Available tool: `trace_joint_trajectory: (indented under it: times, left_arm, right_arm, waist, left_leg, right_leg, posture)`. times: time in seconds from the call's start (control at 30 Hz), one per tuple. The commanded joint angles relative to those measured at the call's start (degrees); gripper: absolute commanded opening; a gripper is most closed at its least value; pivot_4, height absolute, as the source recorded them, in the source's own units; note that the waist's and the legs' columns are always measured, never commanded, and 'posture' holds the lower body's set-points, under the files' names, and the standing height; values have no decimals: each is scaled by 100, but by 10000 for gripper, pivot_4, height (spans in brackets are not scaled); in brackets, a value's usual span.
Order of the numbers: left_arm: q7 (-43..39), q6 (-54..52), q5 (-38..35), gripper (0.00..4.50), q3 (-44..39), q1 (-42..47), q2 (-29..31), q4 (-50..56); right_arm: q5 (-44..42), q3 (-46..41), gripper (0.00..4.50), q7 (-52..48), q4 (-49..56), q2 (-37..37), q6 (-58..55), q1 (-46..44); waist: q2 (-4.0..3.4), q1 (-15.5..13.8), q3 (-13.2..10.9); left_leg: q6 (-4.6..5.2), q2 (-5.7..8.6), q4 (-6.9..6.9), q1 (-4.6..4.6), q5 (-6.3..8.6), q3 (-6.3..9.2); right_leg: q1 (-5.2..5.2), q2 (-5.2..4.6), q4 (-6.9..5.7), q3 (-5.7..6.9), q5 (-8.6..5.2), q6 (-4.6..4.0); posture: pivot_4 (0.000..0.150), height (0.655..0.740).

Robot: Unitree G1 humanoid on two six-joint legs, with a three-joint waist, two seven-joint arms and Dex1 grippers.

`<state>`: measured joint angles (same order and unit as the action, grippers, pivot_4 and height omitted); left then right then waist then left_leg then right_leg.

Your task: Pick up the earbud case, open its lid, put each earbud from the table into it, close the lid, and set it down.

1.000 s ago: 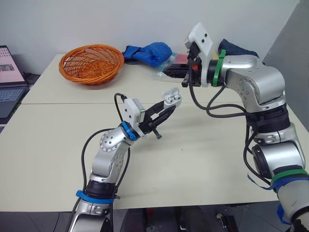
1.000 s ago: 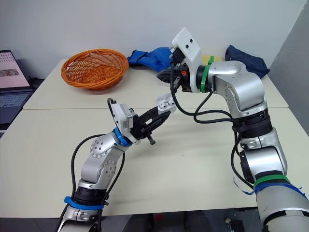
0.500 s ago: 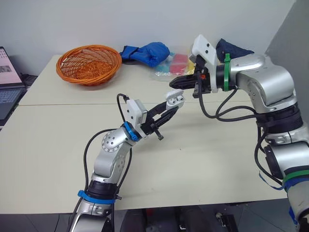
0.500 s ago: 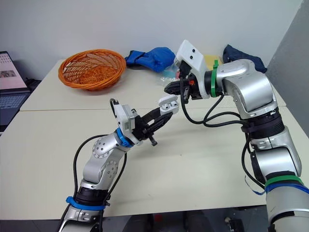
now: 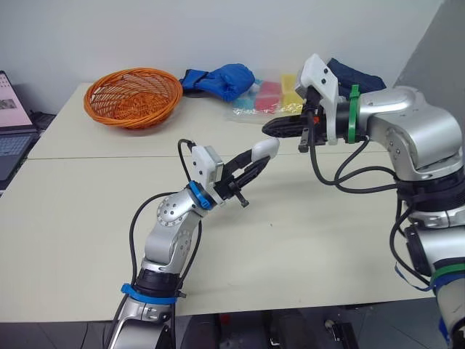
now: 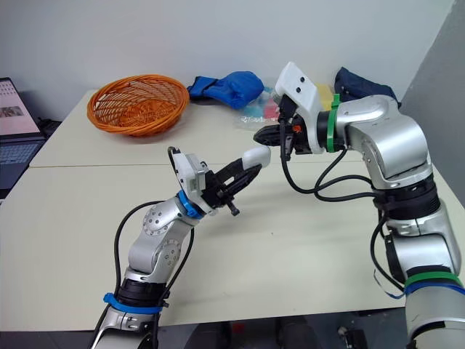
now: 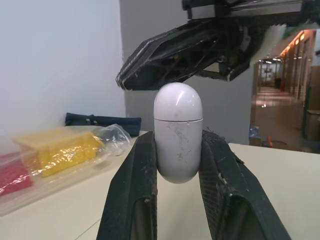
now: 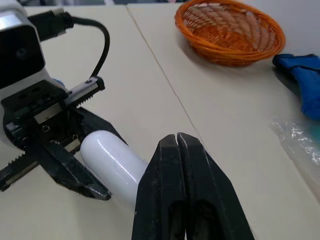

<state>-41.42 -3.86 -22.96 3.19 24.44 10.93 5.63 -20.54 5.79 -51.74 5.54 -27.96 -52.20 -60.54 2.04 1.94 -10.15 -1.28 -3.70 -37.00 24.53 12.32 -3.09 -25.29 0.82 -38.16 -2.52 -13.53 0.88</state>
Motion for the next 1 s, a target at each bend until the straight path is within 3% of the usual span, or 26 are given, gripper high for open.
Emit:
trace_joint_trajectory:
  times: [0.03,0.2,0.43,0.63,0.77,1.0]
  left_arm:
    - [120,-32,-135,7498,-119,141,-41,154]
    - [139,-71,-161,7498,-145,233,-13,110]
    - [141,-132,-187,7498,-160,408,-21,75]
    - [-108,-818,-482,7498,-200,456,313,66]
    - [-131,-2527,-1065,7498,-265,616,789,-163]
    - [372,-5335,-2549,7498,-935,939,971,-471]
  right_arm:
    - [-315,-753,444,945,500,480,-191,65]
    - [-734,-530,444,1084,1485,361,-992,727]
    - [-724,-449,444,1574,1633,422,-1072,1094]
    - [-917,-874,444,695,1448,-8,457,1354]
    - [-751,-900,9002,-175,1326,-802,1350,2059]
    - [-678,-833,34236,-1082,1298,-1230,2742,3338]
  waist:
    - [-1,-14,0]
    - [3,-57,2]
    - [2,-31,2]
    - [3,-35,2]
    - [4,-43,3]
    - [4,-6,3]
  left_leg:
    - [0,0,1,0,0,2]
    - [-1,5,-1,3,-1,10]
    - [0,6,-5,-1,-1,4]
    - [1,5,-3,-2,-2,9]
    - [1,7,-3,0,-1,9]
    - [1,4,-4,-8,-1,18]
  right_leg:
    - [-1,1,-5,1,0,0]
    - [11,-7,11,12,1,-1]
    - [7,-4,3,5,-2,13]
    - [11,1,8,8,-4,16]
    - [16,-1,15,9,-7,23]
    - [19,4,6,14,-11,27]
  posture:
    - [1500,7400]
    - [1500,7400]
    - [1500,7400]
    - [1500,7400]
    - [1500,7400]
    - [1500,7400]
